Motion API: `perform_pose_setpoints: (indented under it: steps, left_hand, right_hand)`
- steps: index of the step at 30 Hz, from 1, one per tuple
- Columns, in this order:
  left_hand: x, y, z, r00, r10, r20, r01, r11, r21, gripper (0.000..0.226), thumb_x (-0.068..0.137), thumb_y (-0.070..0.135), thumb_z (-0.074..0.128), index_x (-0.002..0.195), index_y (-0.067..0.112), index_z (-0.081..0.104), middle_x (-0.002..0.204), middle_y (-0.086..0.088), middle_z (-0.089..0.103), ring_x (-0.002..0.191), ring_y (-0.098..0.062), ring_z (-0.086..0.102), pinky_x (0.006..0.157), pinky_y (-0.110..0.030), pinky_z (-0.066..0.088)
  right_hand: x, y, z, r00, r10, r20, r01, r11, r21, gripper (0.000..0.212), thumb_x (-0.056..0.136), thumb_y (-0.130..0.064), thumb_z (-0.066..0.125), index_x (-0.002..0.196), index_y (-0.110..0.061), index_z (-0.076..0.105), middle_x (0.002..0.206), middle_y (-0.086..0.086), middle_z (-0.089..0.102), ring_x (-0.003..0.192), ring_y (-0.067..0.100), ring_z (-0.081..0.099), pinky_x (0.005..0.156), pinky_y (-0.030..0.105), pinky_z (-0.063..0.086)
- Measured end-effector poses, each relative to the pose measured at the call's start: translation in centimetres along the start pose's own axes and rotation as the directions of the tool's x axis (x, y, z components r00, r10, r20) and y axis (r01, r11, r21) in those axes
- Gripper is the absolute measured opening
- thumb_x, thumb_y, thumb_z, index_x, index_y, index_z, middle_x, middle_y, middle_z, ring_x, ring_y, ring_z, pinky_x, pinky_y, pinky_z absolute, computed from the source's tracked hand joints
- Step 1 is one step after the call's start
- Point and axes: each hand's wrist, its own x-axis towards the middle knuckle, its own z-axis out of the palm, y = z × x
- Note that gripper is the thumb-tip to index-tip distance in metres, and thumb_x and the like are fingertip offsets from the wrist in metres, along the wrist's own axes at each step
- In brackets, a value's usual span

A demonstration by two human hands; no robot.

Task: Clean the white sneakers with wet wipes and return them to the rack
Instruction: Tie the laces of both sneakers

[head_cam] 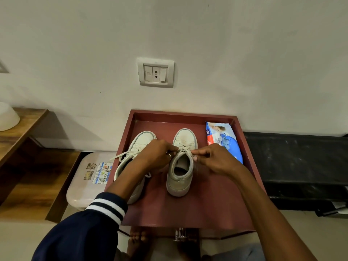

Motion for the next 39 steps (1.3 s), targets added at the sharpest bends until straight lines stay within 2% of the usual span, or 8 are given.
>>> perform_pose_setpoints:
  steps: [4, 7, 9, 16, 24, 32, 35, 39]
  left_hand:
    - [0.3, -0.2, 0.0, 1.000, -0.012, 0.008, 0.012, 1.000, 0.002, 0.032, 0.100, 0.014, 0.060, 0.131, 0.018, 0.068, 0.119, -0.006, 0.074, 0.104, -0.023, 0.070, 0.078, -0.014, 0.044]
    - [0.5, -0.4, 0.2, 1.000, -0.024, 0.004, 0.024, 1.000, 0.018, 0.032, 0.099, 0.014, 0.061, 0.130, 0.019, 0.069, 0.118, -0.005, 0.075, 0.104, -0.023, 0.070, 0.081, -0.017, 0.045]
    - [0.6, -0.4, 0.2, 1.000, -0.021, -0.008, 0.022, 0.999, 0.036, 0.031, 0.099, 0.015, 0.062, 0.128, 0.020, 0.070, 0.117, -0.004, 0.075, 0.104, -0.022, 0.070, 0.081, -0.017, 0.045]
    - [0.5, -0.7, 0.5, 0.998, 0.019, -0.066, -0.008, 0.988, 0.155, 0.032, 0.091, 0.006, 0.065, 0.117, 0.022, 0.076, 0.112, -0.003, 0.077, 0.102, -0.022, 0.071, 0.089, -0.033, 0.056]
    - [0.1, -1.0, 0.3, 0.996, -0.016, -0.083, 0.031, 0.983, 0.179, 0.031, 0.091, 0.007, 0.065, 0.113, 0.025, 0.078, 0.106, -0.006, 0.077, 0.096, -0.025, 0.070, 0.083, -0.038, 0.059]
    - [-1.2, -1.0, -0.1, 0.987, 0.094, -0.133, -0.067, 0.979, 0.190, 0.028, 0.093, 0.018, 0.066, 0.118, 0.026, 0.075, 0.112, 0.001, 0.075, 0.103, -0.022, 0.068, 0.080, -0.034, 0.055]
    - [-2.7, -1.0, -1.8, 0.963, 0.136, -0.231, -0.074, 0.964, 0.256, 0.029, 0.092, 0.026, 0.067, 0.121, 0.025, 0.072, 0.122, 0.007, 0.068, 0.113, -0.020, 0.063, 0.083, -0.037, 0.056]
    - [-4.9, -2.7, -4.8, 0.963, 0.001, -0.269, 0.061, 0.972, 0.225, 0.029, 0.096, 0.031, 0.065, 0.123, 0.026, 0.072, 0.136, 0.004, 0.063, 0.121, -0.022, 0.061, 0.095, -0.039, 0.052]
  right_hand:
    - [-0.2, -0.2, 0.1, 0.999, -0.001, 0.036, 0.004, 0.997, -0.082, 0.035, 0.087, -0.018, 0.070, 0.122, -0.024, 0.068, 0.079, -0.011, 0.072, 0.070, -0.006, 0.060, 0.063, 0.004, 0.041]
    - [-0.1, -0.1, 0.3, 1.000, -0.005, 0.023, 0.007, 0.995, -0.098, 0.036, 0.085, -0.015, 0.072, 0.120, -0.021, 0.070, 0.061, -0.014, 0.061, 0.056, -0.009, 0.056, 0.058, 0.006, 0.040]
    - [-0.1, -0.2, 0.4, 1.000, -0.018, -0.008, 0.017, 0.992, -0.122, 0.030, 0.086, -0.015, 0.071, 0.116, -0.021, 0.072, 0.066, -0.017, 0.064, 0.061, -0.008, 0.058, 0.060, 0.006, 0.041]
    - [0.5, 0.0, 1.2, 0.977, -0.002, -0.214, -0.085, 0.914, -0.396, 0.022, 0.091, -0.022, 0.055, 0.097, -0.023, 0.076, 0.094, -0.001, 0.072, 0.094, 0.023, 0.064, 0.085, 0.041, 0.048]
    - [0.6, 0.6, 2.6, 0.970, -0.071, -0.231, -0.079, 0.810, -0.581, 0.025, 0.096, -0.026, 0.047, 0.092, -0.026, 0.072, 0.092, -0.003, 0.064, 0.095, 0.021, 0.058, 0.085, 0.044, 0.036]
    - [-0.3, 0.5, 2.1, 0.976, -0.066, -0.208, -0.035, 0.893, -0.449, 0.025, 0.092, -0.023, 0.054, 0.115, -0.023, 0.064, 0.106, 0.003, 0.063, 0.102, 0.028, 0.059, 0.080, 0.045, 0.050]
    - [-0.6, -0.3, 1.3, 0.939, -0.079, -0.336, -0.055, 0.926, -0.373, 0.026, 0.091, -0.023, 0.056, 0.114, -0.012, 0.062, 0.110, 0.007, 0.063, 0.103, 0.030, 0.058, 0.082, 0.049, 0.050]
    - [-1.5, -2.6, 1.3, 0.892, -0.146, -0.428, 0.018, 0.957, -0.289, 0.030, 0.088, -0.029, 0.048, 0.103, -0.014, 0.068, 0.101, 0.005, 0.067, 0.094, 0.029, 0.062, 0.076, 0.043, 0.051]
